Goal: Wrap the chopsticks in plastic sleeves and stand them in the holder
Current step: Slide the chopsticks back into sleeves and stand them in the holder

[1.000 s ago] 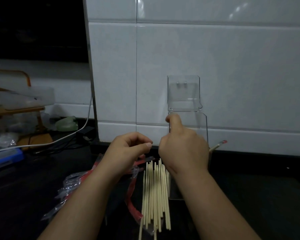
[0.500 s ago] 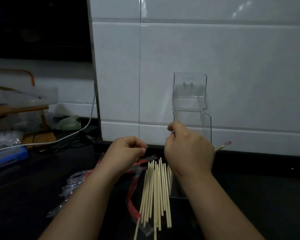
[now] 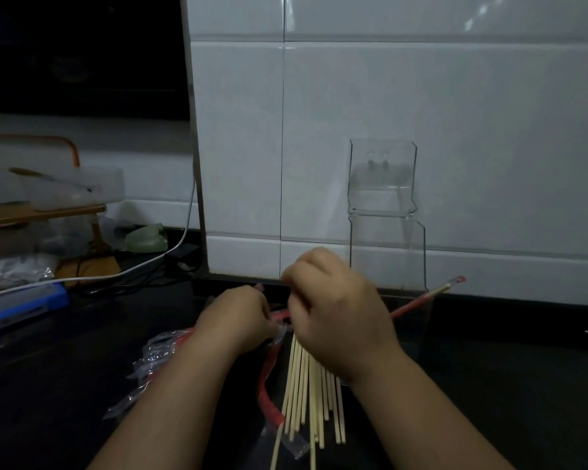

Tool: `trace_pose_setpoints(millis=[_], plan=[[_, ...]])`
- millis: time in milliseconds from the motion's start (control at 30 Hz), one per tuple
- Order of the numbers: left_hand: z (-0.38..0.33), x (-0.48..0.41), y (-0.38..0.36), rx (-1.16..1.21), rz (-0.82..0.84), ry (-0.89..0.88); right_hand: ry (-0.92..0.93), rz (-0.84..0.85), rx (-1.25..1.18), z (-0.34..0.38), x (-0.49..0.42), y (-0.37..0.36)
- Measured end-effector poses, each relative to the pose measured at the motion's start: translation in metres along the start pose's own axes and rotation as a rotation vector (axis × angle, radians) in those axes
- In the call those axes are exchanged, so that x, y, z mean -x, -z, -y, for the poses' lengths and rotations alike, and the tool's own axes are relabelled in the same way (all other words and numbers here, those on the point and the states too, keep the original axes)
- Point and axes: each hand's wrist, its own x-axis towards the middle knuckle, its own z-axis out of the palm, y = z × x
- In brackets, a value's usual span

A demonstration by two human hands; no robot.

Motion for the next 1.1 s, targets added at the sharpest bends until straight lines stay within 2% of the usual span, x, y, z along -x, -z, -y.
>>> trace_pose_setpoints(millis=[67, 167, 333, 433, 533, 633, 933, 1100], plan=[[-0.003, -0.002, -0.005, -0.094, 0.089, -0.031, -0.161, 0.258, -0.018, 0.009, 0.0, -0.003], [-0.002, -0.004, -0.012, -0.169, 0.158, -0.003, -0.42, 0.585, 0.09, 0.01, -0.002, -0.008], [0.006, -0.009, -0.017, -0.16, 0.105, 0.014, -0.601, 0.923, 0.146, 0.006, 0.001, -0.03], [0.008, -0.01, -0.016, -0.138, 0.053, 0.034, -0.619, 0.938, 0.127, 0.005, 0.008, -0.036], [0.009, -0.011, -0.012, -0.093, -0.011, 0.037, -0.595, 0.844, 0.146, 0.007, 0.017, -0.038], [0.009, -0.012, -0.012, -0.028, -0.087, 0.025, -0.58, 0.841, 0.157, 0.01, 0.019, -0.039], [0.009, -0.011, -0.011, 0.056, -0.089, 0.013, -0.567, 0.844, 0.158, 0.012, 0.02, -0.044], [0.006, -0.01, -0.007, 0.232, -0.178, 0.054, -0.573, 0.808, 0.157, 0.013, 0.02, -0.05]])
